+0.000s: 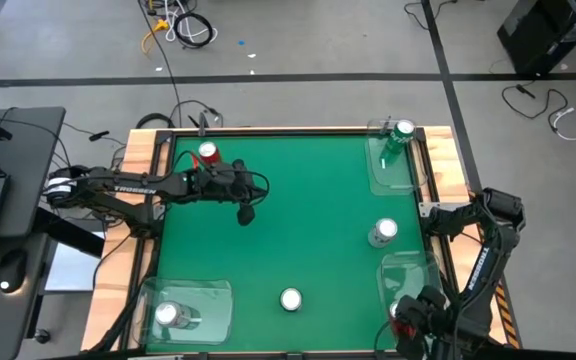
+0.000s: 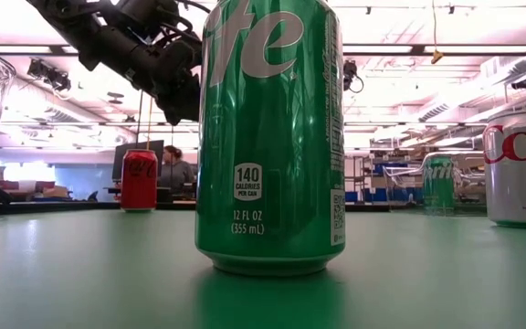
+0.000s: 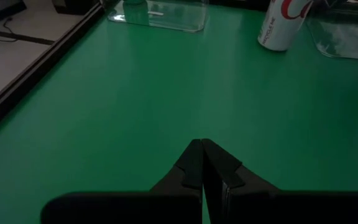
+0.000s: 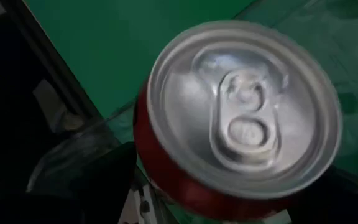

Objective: Sort soda cans
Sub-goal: Put the bottom red-black soda can into the bottom right transparent bin

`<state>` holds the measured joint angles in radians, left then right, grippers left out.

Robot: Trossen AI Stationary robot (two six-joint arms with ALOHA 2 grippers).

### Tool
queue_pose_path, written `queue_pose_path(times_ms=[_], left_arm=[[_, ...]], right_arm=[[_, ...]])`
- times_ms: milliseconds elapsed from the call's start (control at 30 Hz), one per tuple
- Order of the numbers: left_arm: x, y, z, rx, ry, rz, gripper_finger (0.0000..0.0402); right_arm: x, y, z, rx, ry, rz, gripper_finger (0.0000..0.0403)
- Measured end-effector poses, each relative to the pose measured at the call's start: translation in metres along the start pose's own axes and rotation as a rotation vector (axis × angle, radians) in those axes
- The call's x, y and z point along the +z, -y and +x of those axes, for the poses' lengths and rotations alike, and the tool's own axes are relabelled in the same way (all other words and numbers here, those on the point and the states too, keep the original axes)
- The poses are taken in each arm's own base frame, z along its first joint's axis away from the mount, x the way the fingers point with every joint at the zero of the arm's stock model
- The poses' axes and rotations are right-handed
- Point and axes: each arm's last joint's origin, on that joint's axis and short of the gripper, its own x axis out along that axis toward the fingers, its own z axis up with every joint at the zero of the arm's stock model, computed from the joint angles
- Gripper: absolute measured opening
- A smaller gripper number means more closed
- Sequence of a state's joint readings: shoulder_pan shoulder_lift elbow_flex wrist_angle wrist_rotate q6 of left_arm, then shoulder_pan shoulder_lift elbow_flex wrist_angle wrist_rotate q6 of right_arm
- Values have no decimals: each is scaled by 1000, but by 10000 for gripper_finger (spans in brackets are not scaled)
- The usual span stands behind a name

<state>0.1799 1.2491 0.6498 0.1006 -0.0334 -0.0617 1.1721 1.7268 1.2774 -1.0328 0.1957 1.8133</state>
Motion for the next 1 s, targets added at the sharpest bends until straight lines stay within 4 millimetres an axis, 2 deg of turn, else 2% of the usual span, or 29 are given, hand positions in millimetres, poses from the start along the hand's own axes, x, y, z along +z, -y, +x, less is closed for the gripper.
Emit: queue_pose_path(times_ms=[233, 467, 700, 1000], left_arm=[[0, 0, 0, 0, 4, -2, 2], [0, 0, 0, 0, 4, -3, 2], [0, 0, 0, 0, 4, -2, 2], [0, 0, 0, 1, -3, 2, 2]], right_arm=[[-1, -2, 0, 14, -13, -7, 339], [3, -3, 0, 43, 115, -31, 286], [8, 1, 2, 26, 281, -50, 286], [2, 6, 28, -41, 326, -118, 296]])
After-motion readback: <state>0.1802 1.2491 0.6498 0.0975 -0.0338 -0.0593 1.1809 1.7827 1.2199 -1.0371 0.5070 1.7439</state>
